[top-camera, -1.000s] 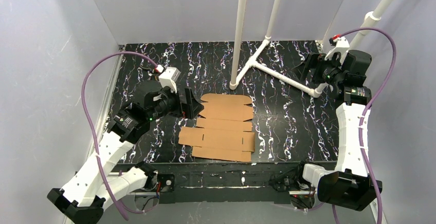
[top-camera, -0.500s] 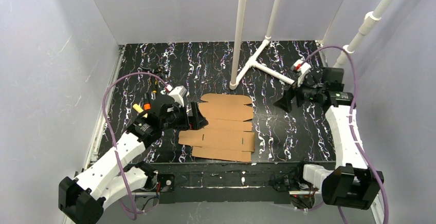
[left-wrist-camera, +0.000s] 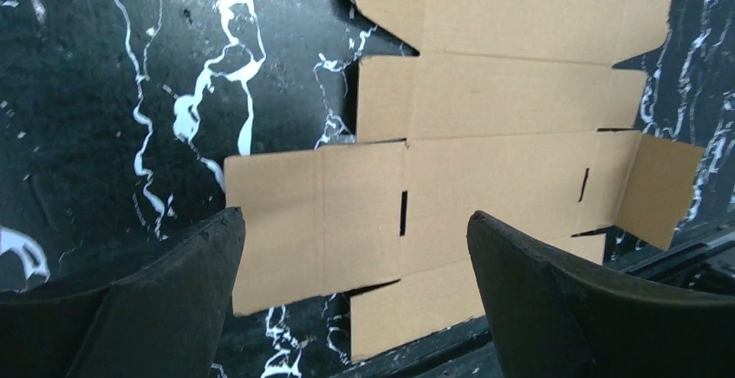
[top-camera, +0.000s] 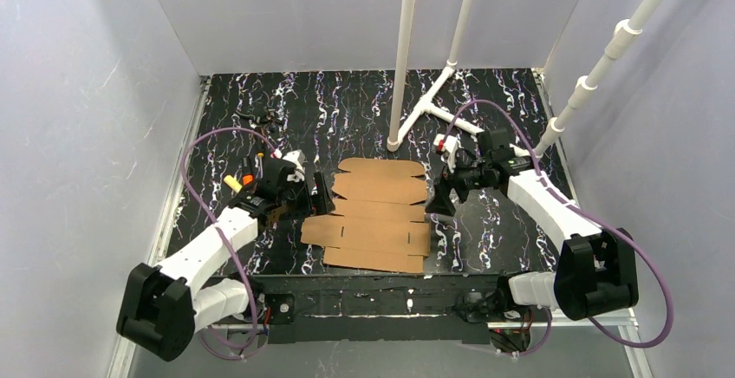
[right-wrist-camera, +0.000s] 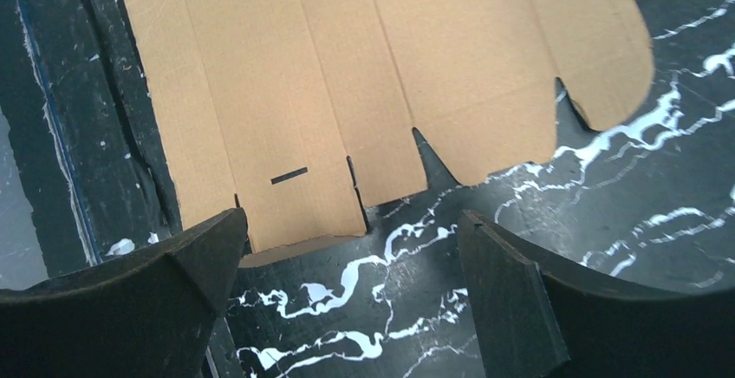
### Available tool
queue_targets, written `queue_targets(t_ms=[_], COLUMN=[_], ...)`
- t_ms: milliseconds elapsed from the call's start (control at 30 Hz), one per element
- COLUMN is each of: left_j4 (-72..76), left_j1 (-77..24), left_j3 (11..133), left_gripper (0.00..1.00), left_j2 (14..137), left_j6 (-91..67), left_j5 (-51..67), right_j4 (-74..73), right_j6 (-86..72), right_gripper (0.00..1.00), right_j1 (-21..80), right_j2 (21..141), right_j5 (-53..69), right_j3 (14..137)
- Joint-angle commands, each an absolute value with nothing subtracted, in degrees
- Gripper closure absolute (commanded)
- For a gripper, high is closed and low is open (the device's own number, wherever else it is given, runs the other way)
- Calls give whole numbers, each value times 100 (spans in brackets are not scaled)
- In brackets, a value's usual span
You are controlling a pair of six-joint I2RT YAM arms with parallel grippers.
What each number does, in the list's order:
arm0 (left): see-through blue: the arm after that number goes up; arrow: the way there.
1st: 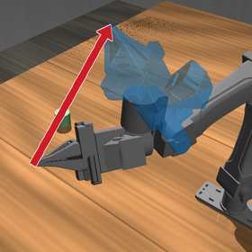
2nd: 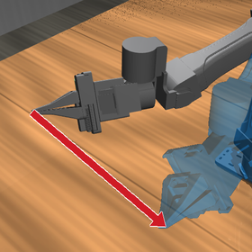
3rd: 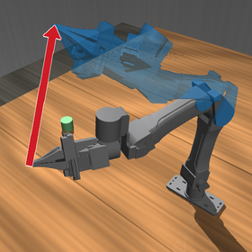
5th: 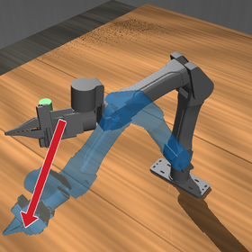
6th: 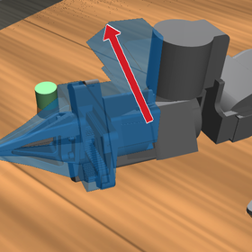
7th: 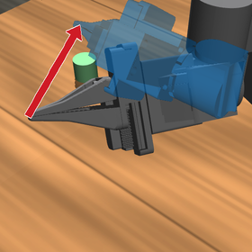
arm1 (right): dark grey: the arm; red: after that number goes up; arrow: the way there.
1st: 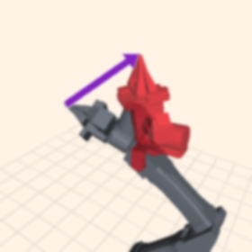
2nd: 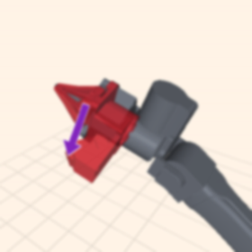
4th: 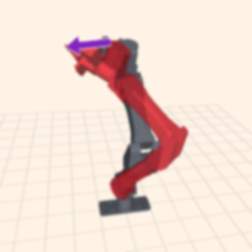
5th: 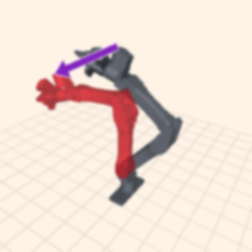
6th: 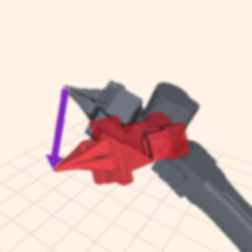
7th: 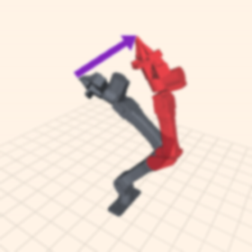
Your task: Fold the paper box
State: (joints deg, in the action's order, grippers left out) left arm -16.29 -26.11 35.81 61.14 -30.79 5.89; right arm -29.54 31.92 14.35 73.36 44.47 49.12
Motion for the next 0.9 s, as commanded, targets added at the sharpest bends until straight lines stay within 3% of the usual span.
queue_targets(t_ms=[0, 167, 600, 867], left_j4=[-481, 580, 1204, 1239], left_j1=[-2163, -1670, -1573, -1565], left_j3=[3532, 3688, 4331, 4602], left_gripper=[5, 17, 46, 51], left_j2=[6481, 7396, 9019, 9653], left_j6=[-3013, -3420, -3730, -3901], left_j5=[1555, 2361, 2547, 2604], right_j4=[-2219, -1648, -1300, -1180], right_j6=[3045, 2646, 2373, 2285], right_gripper=[0, 0, 0, 0], right_j1=[1650, 1661, 1637, 1591], right_j2=[7395, 7375, 7400, 7425], right_j5=[4375, 4365, 4640, 4662], right_j3=[4645, 4277, 4080, 4011])
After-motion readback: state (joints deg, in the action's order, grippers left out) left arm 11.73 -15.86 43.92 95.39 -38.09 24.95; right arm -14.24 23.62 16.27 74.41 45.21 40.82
